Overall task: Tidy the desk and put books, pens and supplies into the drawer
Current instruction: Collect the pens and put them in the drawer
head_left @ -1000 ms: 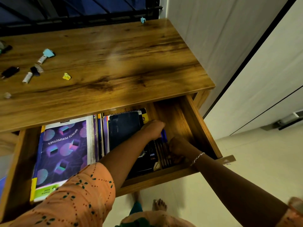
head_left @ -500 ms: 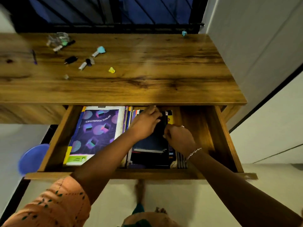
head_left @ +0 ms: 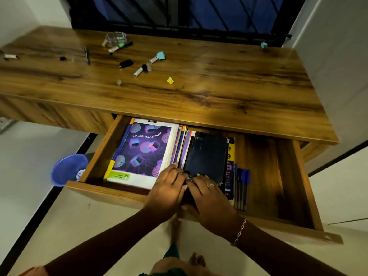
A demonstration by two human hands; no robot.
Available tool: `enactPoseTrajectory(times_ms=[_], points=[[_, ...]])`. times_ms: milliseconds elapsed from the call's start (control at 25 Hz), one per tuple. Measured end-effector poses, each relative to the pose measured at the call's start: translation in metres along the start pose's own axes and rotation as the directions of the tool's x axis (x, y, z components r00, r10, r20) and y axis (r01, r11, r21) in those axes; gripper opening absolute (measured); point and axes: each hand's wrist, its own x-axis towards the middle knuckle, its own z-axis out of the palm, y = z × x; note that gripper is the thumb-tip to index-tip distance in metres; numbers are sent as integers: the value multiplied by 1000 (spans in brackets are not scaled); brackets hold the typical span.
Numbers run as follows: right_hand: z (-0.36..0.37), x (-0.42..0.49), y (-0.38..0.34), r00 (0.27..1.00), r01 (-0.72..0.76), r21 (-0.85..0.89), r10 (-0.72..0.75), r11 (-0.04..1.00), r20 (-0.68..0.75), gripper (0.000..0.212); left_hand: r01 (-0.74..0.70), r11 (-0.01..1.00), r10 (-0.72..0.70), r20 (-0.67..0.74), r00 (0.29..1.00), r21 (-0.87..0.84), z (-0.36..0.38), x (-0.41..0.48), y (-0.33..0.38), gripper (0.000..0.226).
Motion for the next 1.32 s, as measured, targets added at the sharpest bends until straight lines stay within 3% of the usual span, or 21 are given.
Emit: enactPoseTrajectory(times_ms=[80,200,400,560,720,920,1080,1200,1320], points=[[3,-5,-2,998,51,-36,-52,998,-43,54,-43,997,42,12,999,58,4,-5,-1,49],[3,-5,2,980,144,-116,-158,983,-118,52,7,998,-12,68,998,70,15,-7,-11,50],[2,17,17,970,148,-201,-182,968,-164,51,9,999,-11,20,1000,53,9,21,-16,56],[2,45,44,962,167,-225,-209,960,-176,56,78,996,-78,2,997,-50,15,55,-33,44],[-4,79,67,972,116,-240,-160,964,-172,65,6,1000,-2,129,992,-28,24,87,-54,70],[-15,123,96,998,33,-248,-46,968,-44,78,-18,993,-16,289,957,115,26,128,-87,96],[-18,151,115,999,-45,-260,49,965,11,86,-57,969,-47,407,912,240,26,152,-108,90],[-20,167,122,996,-17,-278,-7,960,-86,66,-36,950,-101,413,905,311,29,166,-111,76],[-19,178,119,982,-47,-284,-8,958,-189,55,17,945,-129,326,936,327,39,171,-106,69]])
